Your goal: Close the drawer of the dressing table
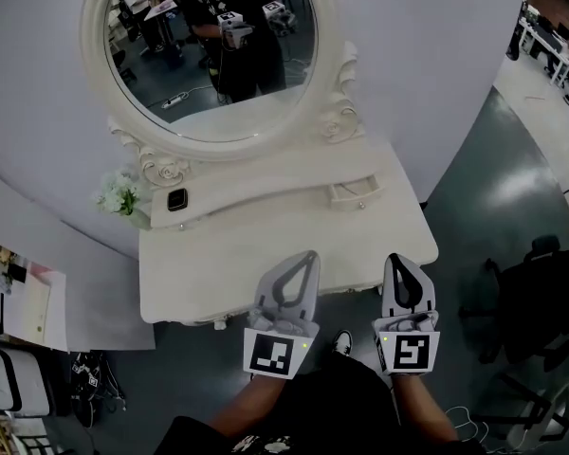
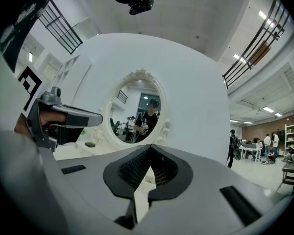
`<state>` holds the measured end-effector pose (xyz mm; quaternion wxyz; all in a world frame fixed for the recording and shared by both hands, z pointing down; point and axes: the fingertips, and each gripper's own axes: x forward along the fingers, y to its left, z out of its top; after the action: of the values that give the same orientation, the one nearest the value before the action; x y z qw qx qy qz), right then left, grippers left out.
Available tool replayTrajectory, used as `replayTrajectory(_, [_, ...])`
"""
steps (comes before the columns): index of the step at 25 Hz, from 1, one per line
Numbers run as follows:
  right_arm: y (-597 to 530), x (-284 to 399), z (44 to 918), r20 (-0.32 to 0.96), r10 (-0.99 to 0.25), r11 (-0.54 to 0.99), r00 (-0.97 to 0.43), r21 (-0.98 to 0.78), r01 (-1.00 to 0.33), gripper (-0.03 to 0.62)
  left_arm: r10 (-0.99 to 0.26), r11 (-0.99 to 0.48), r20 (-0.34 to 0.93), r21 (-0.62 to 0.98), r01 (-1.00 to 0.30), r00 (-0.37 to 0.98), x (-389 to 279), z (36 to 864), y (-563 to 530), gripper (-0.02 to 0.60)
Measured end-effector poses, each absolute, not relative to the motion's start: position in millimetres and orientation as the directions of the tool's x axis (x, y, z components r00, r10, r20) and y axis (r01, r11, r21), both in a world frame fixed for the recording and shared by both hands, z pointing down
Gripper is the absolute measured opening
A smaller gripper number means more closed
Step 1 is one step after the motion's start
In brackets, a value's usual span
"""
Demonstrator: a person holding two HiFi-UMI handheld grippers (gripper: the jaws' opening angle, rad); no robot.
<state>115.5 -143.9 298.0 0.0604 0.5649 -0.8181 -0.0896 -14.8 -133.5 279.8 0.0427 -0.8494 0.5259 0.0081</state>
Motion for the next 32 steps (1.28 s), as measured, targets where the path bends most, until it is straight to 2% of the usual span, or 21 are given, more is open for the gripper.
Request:
replayTrajectory(9, [-179, 138, 313, 0.035, -0.905, 0.421, -0.423, 0.198, -0.885, -0.002, -0.914, -0.401, -0.044, -0.056, -0.914, 0.403, 15, 287, -162, 0.002])
replayTrajectory(17, [-193, 144, 339, 0.075, -0.888, 0.460, -0.454, 0.160, -0.873, -0.002, -0.931, -0.364, 0.032, -0.068, -0.929, 0.363, 13, 310, -171, 0.002])
replayTrajectory(32, [-229, 127, 402, 0.191, -0.859, 0.506, -0.475, 0.169, -0.846, 0.008, -0.915, -0.387, 0.134, -0.018, -0.922, 0.381, 11, 360, -212, 0.002])
